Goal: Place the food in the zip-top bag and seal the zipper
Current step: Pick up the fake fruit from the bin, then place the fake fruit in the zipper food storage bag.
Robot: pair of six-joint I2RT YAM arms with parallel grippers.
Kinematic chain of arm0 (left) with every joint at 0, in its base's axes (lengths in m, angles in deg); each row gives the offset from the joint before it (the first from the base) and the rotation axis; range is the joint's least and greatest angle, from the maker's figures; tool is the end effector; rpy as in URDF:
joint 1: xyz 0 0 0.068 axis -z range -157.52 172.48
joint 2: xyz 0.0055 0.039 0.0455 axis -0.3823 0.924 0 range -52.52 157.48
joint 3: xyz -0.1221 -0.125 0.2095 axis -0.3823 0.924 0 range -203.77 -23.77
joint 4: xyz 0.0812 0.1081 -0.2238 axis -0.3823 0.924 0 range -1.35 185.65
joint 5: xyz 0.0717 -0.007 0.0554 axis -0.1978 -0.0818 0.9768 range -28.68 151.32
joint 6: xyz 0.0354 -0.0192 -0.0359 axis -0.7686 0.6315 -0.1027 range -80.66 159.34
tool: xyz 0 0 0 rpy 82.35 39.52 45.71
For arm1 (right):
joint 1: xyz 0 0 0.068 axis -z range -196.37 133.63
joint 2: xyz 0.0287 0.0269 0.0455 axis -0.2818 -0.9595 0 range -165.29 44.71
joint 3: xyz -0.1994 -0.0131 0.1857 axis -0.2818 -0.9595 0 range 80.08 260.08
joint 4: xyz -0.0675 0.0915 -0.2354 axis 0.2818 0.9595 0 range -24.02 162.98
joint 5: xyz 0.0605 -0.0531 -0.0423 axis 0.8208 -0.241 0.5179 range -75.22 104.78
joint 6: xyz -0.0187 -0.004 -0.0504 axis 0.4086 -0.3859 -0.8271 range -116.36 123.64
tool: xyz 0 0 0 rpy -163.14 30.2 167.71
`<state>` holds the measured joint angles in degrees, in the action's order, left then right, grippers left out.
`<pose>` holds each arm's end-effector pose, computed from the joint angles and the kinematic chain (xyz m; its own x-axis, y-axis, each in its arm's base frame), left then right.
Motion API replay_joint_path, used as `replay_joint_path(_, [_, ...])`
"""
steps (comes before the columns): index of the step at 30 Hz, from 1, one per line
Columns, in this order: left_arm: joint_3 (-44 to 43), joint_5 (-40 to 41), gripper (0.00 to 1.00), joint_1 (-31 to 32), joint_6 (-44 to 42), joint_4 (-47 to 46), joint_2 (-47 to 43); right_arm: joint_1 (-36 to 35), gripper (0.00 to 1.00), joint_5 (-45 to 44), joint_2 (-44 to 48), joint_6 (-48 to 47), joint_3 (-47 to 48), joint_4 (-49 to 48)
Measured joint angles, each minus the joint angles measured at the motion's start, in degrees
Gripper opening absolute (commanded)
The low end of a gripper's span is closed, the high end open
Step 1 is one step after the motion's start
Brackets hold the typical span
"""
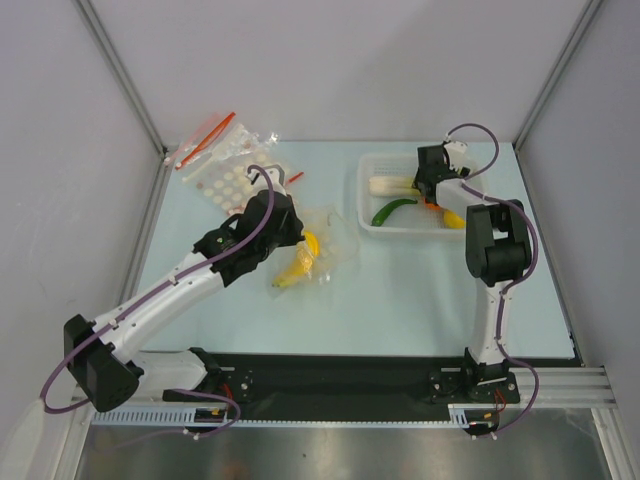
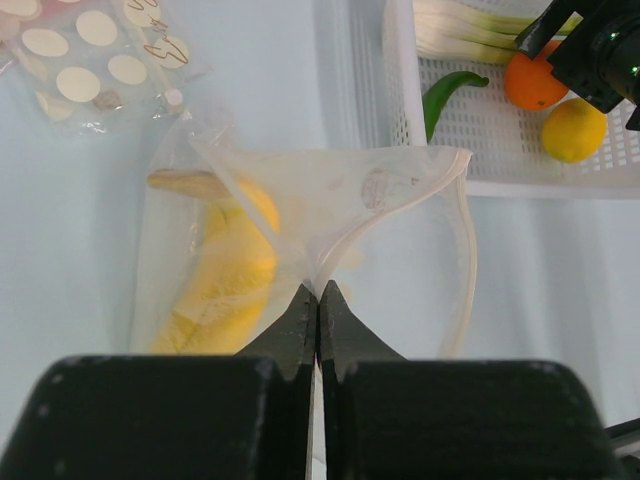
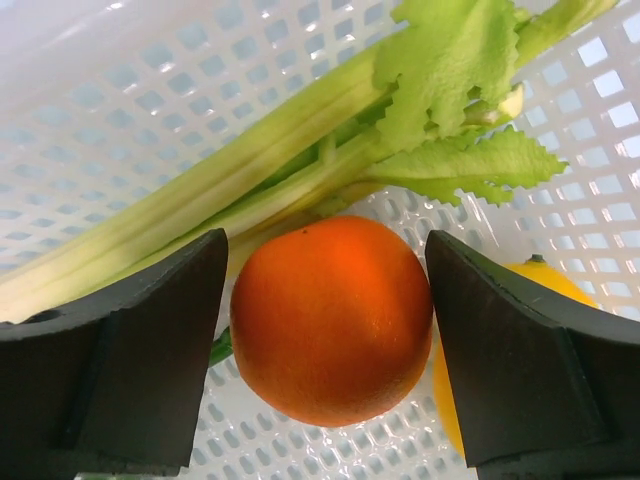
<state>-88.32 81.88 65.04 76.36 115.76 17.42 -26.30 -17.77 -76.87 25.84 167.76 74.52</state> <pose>0.2070 -0.1731 0.3405 -0.5660 -0.2456 -0.7870 0.0932 0.9294 -0.3571 0.4680 0.0625 0.1814 -0.5225 0.2318 -0.8205 0.4786 0.8762 -0.0573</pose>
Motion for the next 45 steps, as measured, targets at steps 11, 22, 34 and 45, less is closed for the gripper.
replay_joint_path(11, [0.0,0.0,0.0,0.0,0.0,0.0,-0.2,0.0,0.5,2.8,2.6,-0.3,-0.5,1.3])
replay_joint_path(22, [0.0,-1.4,0.0,0.0,0.0,0.0,-0.2,-4.6,0.48,11.8,27.4,-0.5,-8.2,1.2])
replay_joint_path(34, [0.0,-3.5,0.0,0.0,-0.1,0.0,-0.2,-27.0,0.47,18.0,51.8,-3.1,-29.8,-7.7])
replay_joint_path(45, [0.2,-7.5,0.0,0.0,-0.1,-1.3,-0.2,-36.2,0.46,18.3,57.8,-8.3,-41.1,-19.3])
